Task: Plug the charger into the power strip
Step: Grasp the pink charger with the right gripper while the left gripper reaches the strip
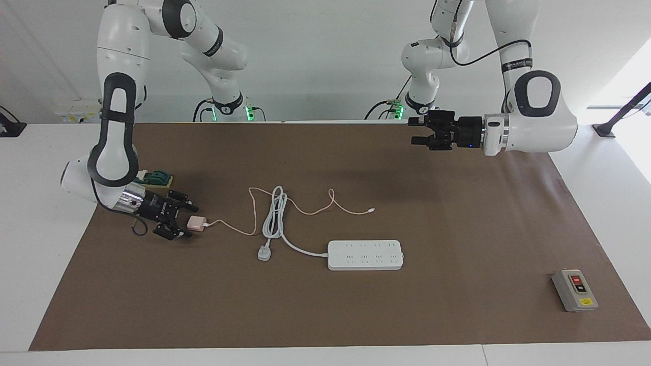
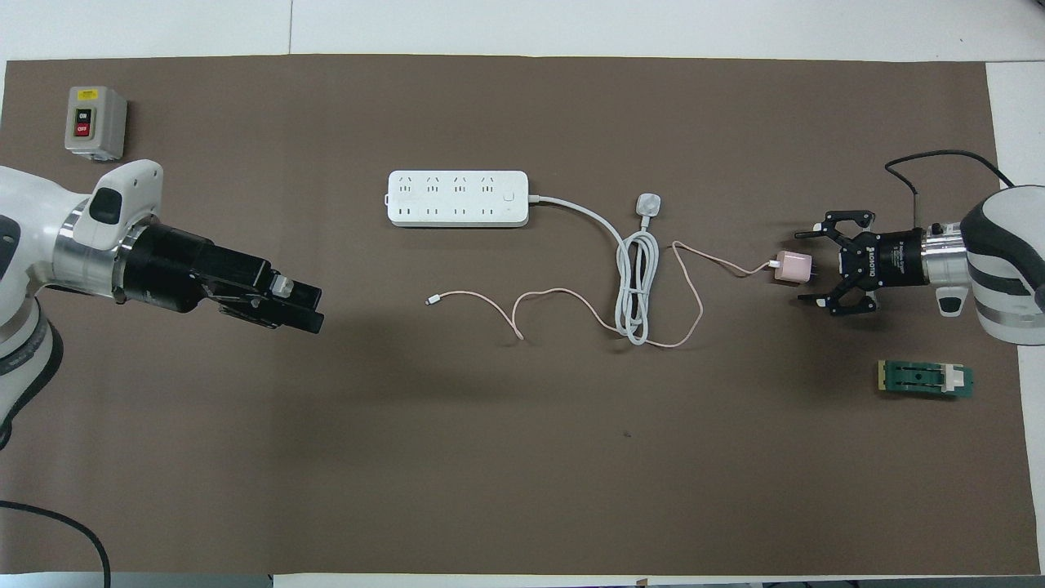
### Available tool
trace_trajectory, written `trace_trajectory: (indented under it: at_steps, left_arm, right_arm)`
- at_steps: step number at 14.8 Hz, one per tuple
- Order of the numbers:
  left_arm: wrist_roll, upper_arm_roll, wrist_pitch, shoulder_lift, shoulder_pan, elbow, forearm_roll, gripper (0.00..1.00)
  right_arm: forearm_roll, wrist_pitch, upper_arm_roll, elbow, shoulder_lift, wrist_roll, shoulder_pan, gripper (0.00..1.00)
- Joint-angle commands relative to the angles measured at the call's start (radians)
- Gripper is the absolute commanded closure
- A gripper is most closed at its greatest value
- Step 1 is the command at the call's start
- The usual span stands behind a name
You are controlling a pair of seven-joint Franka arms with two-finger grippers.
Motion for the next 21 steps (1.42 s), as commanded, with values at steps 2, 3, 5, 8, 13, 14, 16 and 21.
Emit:
trace_trajectory:
  at_steps: [2, 3, 5, 8, 13, 14, 16, 21]
  left_arm:
    - [0.091, -0.006, -0.032, 0.073, 0.002, -0.028, -0.151, 0.00]
    - [0.120, -0.006, -0.024, 0.080, -0.002, -0.048, -0.194, 0.00]
    - [0.182, -0.006, 0.026, 0.086, -0.010, -0.087, -0.239, 0.00]
    - [0.307, -0.006, 0.094, 0.086, -0.029, -0.140, -0.259, 0.00]
    - [0.396, -0.002, 0.143, 0.081, -0.015, -0.242, -0.330, 0.00]
    - [0.398, -0.002, 0.161, 0.080, -0.013, -0.256, -0.337, 0.00]
    - [0.399, 0.001, 0.201, 0.083, -0.013, -0.264, -0.366, 0.00]
    - [0.407, 0.001, 0.324, 0.087, -0.032, -0.290, -0.471, 0.00]
  right_arm:
    - [0.061, 0.036, 0.004, -0.014, 0.011, -0.071, -0.005, 0.00]
    - [0.072, 0.045, 0.004, -0.028, 0.011, -0.085, -0.005, 0.00]
    - [0.101, 0.059, 0.004, -0.039, 0.011, -0.103, -0.004, 0.07]
    - [0.113, 0.071, 0.004, -0.048, 0.011, -0.126, -0.002, 0.43]
    - [0.113, 0.076, 0.004, -0.073, 0.006, -0.187, -0.001, 1.00]
    - [0.113, 0.074, 0.004, -0.071, 0.006, -0.188, -0.002, 1.00]
    - [0.112, 0.053, 0.006, -0.059, 0.005, -0.177, -0.002, 1.00]
    - [0.106, -0.030, 0.009, -0.015, -0.040, -0.058, 0.031, 1.00]
